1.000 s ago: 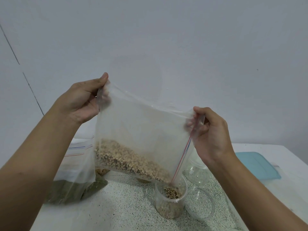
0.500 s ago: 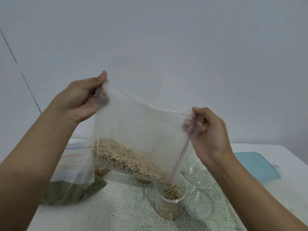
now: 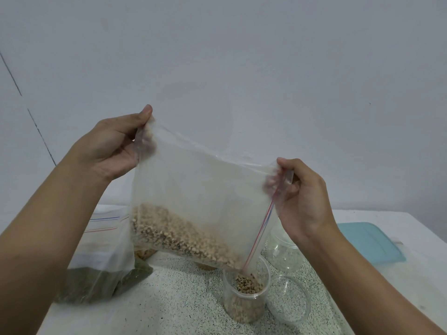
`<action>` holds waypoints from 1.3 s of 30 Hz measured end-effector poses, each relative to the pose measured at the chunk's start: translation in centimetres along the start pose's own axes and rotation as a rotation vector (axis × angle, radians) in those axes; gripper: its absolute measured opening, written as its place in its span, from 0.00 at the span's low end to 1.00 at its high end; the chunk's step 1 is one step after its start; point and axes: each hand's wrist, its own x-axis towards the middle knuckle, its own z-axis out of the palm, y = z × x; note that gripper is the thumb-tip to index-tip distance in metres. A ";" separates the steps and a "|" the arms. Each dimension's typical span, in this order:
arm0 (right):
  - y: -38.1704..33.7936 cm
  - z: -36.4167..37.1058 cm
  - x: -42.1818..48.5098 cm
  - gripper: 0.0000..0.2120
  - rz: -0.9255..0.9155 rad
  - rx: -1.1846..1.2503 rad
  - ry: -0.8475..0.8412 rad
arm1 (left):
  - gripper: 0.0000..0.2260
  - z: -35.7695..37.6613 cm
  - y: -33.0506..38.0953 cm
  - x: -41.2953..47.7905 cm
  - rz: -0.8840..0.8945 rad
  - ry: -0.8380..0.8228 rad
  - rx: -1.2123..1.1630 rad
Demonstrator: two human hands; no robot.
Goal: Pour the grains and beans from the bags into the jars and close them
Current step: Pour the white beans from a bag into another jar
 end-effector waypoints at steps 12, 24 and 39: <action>0.0 0.2 -0.3 0.19 -0.022 -0.021 -0.004 | 0.13 0.2 0.3 -0.4 0.007 -0.019 0.031; 0.2 0.5 -0.3 0.20 -0.035 -0.015 0.011 | 0.14 0.3 0.8 -0.4 -0.006 -0.017 0.015; 0.5 0.6 -0.1 0.18 -0.038 -0.021 -0.005 | 0.08 -0.3 0.9 0.3 -0.012 -0.048 0.015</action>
